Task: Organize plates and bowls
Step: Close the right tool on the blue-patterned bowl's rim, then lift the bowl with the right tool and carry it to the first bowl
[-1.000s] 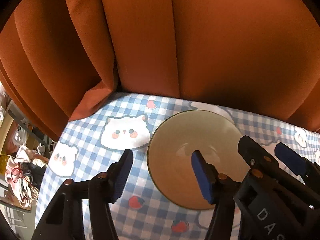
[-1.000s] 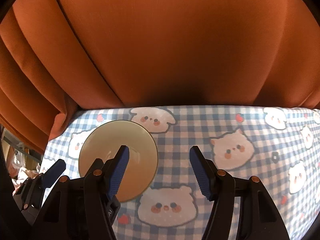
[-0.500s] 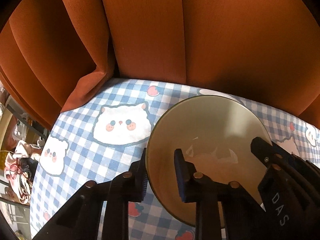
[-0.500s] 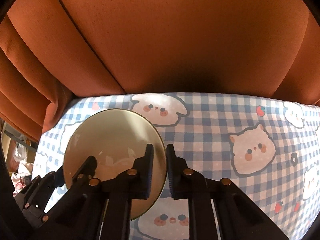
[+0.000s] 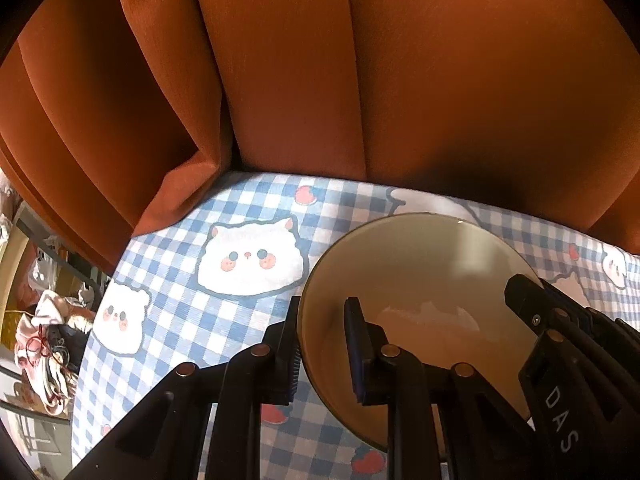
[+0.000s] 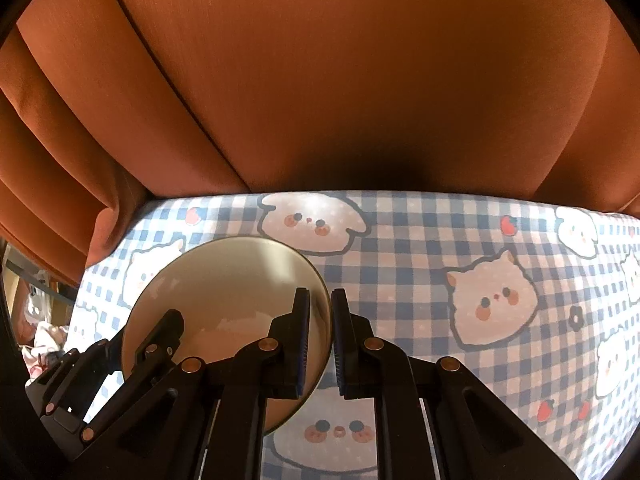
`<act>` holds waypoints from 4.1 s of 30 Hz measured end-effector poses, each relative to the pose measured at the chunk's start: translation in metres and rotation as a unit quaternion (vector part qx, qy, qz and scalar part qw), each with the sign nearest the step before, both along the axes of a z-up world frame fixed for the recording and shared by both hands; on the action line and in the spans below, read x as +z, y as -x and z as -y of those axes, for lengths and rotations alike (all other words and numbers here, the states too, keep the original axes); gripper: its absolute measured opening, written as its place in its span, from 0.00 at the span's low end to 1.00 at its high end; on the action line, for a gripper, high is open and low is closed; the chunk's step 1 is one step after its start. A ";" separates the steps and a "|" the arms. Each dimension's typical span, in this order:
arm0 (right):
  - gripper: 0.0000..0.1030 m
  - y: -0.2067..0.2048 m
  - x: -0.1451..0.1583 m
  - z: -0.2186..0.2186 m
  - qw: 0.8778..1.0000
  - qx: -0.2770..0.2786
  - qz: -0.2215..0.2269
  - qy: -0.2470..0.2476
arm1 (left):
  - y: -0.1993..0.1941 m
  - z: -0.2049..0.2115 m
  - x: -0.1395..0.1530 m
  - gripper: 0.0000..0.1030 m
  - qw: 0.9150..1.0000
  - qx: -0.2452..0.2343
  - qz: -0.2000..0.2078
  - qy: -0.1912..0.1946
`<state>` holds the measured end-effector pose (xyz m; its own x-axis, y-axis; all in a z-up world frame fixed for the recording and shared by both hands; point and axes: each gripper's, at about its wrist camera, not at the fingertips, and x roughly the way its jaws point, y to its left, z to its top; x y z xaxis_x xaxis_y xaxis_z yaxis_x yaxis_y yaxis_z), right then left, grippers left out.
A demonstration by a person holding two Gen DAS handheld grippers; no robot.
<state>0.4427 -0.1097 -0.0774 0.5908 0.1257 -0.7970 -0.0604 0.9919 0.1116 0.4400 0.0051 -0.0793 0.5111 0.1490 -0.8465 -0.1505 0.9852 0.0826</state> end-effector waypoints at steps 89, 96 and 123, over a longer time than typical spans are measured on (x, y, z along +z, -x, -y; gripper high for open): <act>0.14 0.340 0.043 0.147 0.998 -0.055 0.023 0.020 | 0.318 0.141 0.046 0.17 0.997 -0.070 0.028 0.030; 0.14 0.336 0.026 0.146 1.000 -0.021 0.001 0.022 | 0.319 0.139 0.032 0.17 0.999 -0.044 0.015 0.022; 0.13 0.334 0.002 0.136 0.998 0.025 0.004 0.056 | 0.319 0.139 0.007 0.18 0.999 -0.034 -0.004 -0.006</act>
